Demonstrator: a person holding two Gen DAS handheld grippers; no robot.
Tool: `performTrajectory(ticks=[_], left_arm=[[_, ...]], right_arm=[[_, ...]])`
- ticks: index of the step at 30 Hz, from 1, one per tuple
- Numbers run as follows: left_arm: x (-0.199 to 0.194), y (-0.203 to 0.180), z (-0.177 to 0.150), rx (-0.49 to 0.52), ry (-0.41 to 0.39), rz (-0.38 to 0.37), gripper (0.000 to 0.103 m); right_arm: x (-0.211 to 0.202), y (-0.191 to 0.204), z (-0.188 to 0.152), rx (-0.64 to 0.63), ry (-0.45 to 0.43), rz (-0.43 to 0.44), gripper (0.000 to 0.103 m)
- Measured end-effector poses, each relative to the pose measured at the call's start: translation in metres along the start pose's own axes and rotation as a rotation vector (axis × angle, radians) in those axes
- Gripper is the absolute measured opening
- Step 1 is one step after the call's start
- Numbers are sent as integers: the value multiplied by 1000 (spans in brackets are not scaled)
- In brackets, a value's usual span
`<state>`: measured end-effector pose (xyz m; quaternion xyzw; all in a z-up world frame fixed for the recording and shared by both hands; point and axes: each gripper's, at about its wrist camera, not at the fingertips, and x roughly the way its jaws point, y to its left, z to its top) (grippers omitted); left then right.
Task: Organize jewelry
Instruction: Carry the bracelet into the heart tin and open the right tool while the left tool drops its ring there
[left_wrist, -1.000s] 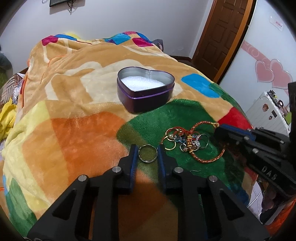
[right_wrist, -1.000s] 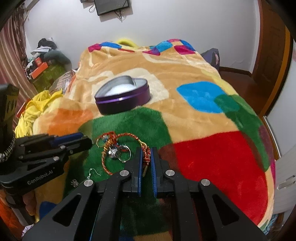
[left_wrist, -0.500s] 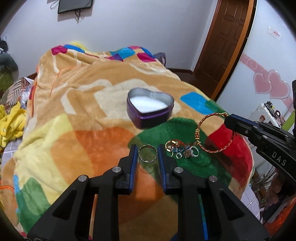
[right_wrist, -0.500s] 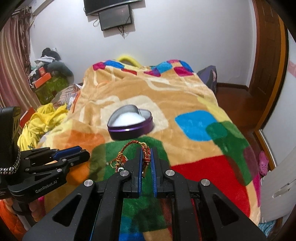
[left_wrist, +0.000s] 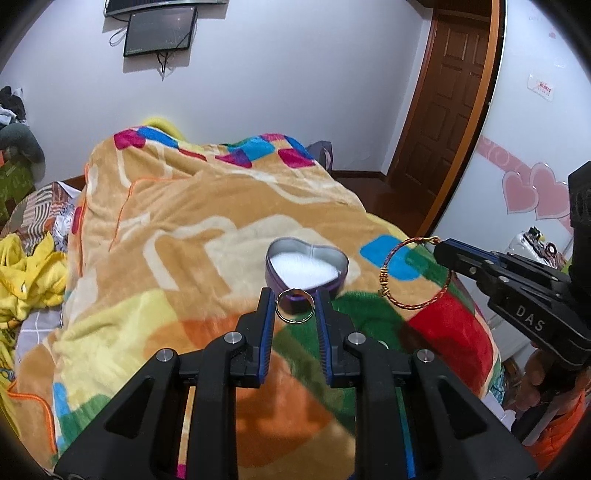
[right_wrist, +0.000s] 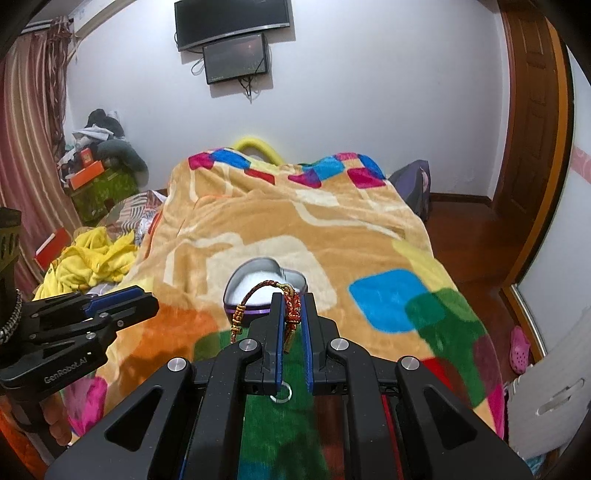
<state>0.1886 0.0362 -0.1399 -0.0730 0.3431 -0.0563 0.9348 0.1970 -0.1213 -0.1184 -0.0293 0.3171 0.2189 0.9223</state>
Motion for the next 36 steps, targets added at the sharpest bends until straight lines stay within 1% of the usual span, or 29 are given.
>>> performTrajectory(ticks=[10, 15, 20, 27, 29, 32, 36], left_arm=[[13, 9, 20, 1, -29, 19, 21], [30, 14, 30, 0, -23, 10, 21], [48, 15, 36, 1, -7, -17, 21], [82, 14, 38, 17, 51, -42, 21], [90, 15, 36, 17, 72, -55, 21], [106, 15, 36, 19, 119, -94, 21], [119, 15, 35, 37, 149, -109, 21]], right_arm=[[22, 2, 18, -4, -24, 40, 8], [33, 2, 25, -5, -27, 59, 8], [50, 2, 28, -8, -10, 85, 8], [85, 2, 26, -34, 63, 109, 8], [95, 1, 24, -40, 90, 111, 8], [107, -2, 21, -49, 137, 113, 8], [120, -9, 19, -63, 189, 114, 8]])
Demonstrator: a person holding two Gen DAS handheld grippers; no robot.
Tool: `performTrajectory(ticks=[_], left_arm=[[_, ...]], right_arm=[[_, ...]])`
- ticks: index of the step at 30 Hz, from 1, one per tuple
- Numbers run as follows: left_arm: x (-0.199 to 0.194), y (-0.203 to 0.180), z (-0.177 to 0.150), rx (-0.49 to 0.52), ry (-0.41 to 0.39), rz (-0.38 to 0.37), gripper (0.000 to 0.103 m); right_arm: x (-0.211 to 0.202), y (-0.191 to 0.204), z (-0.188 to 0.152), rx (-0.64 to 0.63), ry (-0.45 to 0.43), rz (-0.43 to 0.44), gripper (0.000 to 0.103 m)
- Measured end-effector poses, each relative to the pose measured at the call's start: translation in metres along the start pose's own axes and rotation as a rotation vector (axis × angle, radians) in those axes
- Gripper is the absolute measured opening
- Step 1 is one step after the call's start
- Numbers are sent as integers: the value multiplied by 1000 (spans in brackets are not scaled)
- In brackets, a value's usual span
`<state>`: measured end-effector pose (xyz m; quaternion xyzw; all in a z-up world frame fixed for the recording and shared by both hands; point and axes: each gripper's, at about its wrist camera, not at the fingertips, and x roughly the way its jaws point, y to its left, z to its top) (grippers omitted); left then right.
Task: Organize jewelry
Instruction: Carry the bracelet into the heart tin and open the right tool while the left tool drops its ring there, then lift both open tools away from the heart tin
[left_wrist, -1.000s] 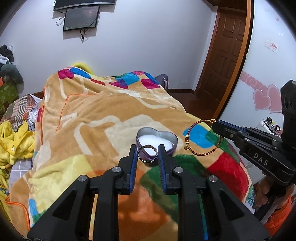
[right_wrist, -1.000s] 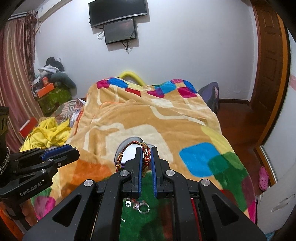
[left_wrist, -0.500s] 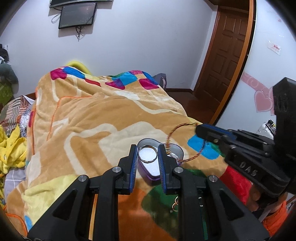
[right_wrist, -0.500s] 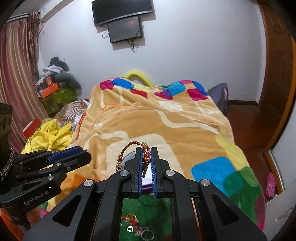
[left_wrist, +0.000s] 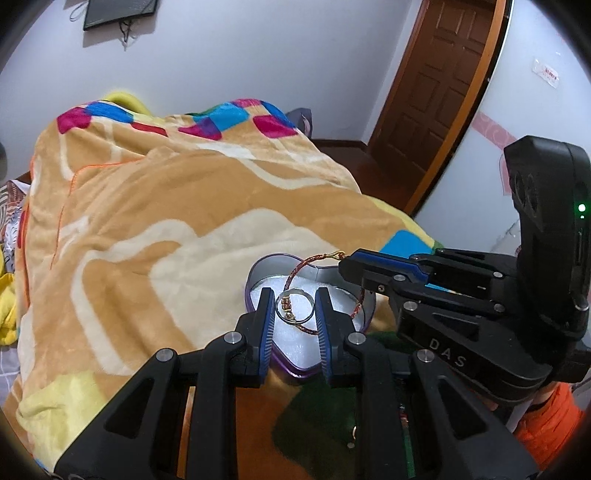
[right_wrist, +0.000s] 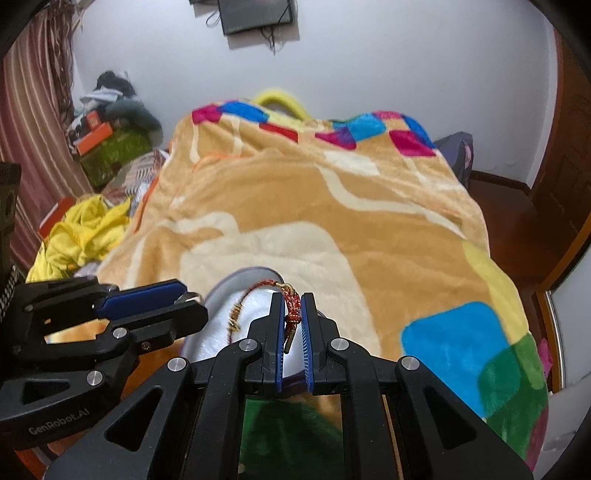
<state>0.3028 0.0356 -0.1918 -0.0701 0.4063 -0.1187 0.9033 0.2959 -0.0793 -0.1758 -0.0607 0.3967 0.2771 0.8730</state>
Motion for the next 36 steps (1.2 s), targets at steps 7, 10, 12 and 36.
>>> performTrajectory(ticks=[7, 10, 12, 36], left_arm=[[11, 0, 0, 13, 42, -9, 21], [14, 0, 0, 19, 53, -11, 21], [13, -1, 1, 26, 51, -7, 21], [-79, -19, -6, 37, -83, 87, 34]], right_arm=[[2, -6, -1, -19, 33, 23, 8], [5, -7, 0, -24, 57, 38, 8], [8, -6, -1, -26, 73, 41, 8], [-64, 17, -8, -57, -34, -20, 40]])
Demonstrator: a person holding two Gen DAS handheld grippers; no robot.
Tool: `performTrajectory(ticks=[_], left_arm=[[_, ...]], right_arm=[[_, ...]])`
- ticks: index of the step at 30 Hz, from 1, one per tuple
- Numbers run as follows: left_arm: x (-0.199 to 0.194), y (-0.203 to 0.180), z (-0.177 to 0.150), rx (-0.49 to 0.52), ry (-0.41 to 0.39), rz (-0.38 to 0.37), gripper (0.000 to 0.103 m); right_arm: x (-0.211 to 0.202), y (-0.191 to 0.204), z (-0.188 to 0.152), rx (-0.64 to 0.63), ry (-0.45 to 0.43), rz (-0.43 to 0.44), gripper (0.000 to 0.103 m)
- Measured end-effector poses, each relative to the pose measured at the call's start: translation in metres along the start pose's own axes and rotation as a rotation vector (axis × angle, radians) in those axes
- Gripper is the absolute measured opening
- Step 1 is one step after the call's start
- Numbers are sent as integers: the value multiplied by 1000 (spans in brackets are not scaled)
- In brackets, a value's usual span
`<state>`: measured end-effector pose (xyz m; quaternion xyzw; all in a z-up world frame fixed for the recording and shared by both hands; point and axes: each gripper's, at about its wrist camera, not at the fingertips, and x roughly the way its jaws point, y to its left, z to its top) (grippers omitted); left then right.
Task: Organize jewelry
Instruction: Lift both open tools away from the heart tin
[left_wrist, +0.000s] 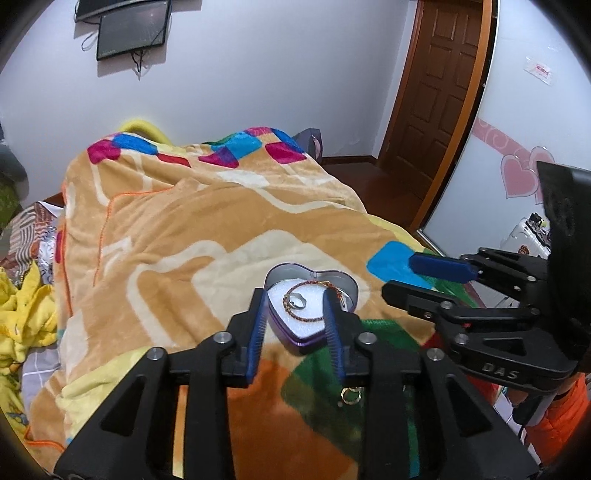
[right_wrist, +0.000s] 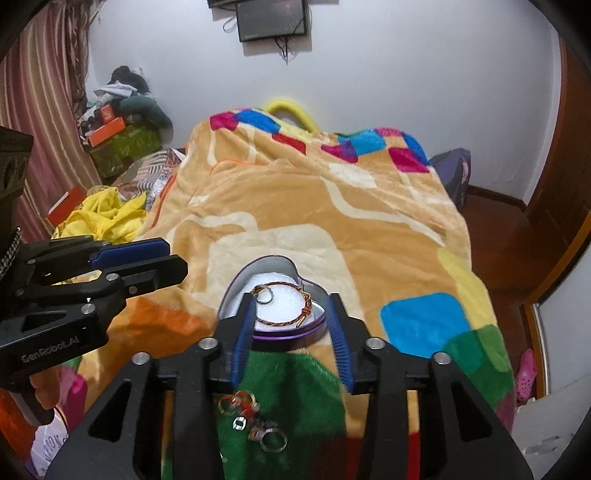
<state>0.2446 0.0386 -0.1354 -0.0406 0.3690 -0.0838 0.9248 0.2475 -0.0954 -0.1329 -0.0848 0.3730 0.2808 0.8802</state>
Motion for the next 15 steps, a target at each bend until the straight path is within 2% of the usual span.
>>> performTrajectory(ticks=[4, 7, 9, 15], left_arm=[[-19, -6, -8, 9, -13, 22, 39], [-29, -8, -13, 6, -16, 26, 45], [-34, -9, -17, 1, -13, 27, 46], [-41, -15, -34, 6, 13, 29, 46]], right_arm=[[-21, 9, -5, -10, -31, -16, 41], [-34, 14, -9, -4, -50, -15, 47], [-41, 17, -13, -1, -59, -20, 51], [-52, 20, -27, 19, -62, -37, 52]])
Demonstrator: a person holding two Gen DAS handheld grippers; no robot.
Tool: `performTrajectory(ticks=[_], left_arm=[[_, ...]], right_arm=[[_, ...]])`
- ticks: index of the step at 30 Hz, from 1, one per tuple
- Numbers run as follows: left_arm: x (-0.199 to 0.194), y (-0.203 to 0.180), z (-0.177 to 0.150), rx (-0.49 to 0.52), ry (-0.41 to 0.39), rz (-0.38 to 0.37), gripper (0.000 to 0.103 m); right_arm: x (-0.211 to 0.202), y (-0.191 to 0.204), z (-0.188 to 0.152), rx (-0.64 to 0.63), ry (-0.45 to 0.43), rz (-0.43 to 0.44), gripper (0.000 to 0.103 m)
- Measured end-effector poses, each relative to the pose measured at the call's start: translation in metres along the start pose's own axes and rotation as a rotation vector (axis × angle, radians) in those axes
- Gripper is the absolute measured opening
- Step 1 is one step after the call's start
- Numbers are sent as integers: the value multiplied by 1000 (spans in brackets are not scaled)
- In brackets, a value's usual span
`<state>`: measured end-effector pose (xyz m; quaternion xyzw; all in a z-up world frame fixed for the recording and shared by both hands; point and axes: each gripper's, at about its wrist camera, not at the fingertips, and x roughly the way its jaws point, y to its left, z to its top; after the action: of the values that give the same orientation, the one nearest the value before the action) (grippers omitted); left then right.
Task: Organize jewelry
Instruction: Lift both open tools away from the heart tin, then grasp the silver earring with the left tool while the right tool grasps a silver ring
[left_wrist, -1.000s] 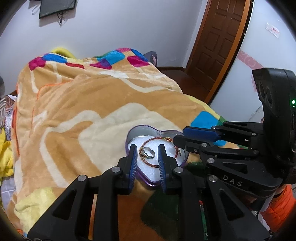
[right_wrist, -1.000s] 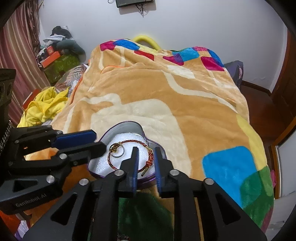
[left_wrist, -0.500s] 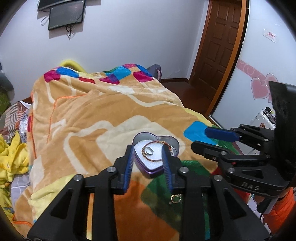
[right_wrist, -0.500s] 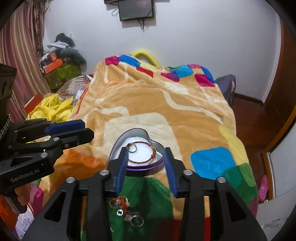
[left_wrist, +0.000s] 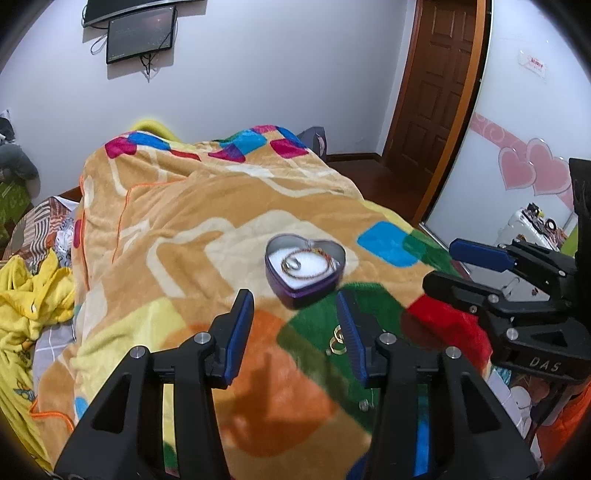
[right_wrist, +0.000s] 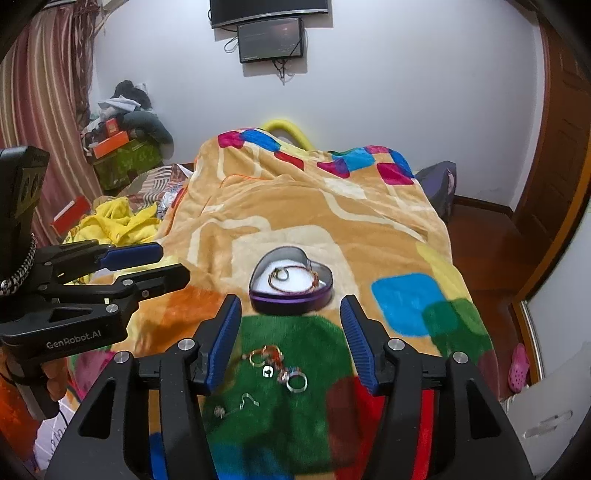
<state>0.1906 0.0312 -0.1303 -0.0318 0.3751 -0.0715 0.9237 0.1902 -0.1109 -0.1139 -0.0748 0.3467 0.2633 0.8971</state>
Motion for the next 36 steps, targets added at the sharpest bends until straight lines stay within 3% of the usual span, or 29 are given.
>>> performTrajectory(ticks=[23, 31, 36], left_arm=[[36, -44, -87, 3, 206, -103, 45], [45, -49, -96, 20, 209, -103, 13], [46, -42, -92, -4, 202, -116, 9]], right_arm=[[-3, -22, -74, 111, 133, -80, 52], [7, -28, -83, 150, 167, -69, 52], [18, -26, -82, 154, 176, -52, 52]])
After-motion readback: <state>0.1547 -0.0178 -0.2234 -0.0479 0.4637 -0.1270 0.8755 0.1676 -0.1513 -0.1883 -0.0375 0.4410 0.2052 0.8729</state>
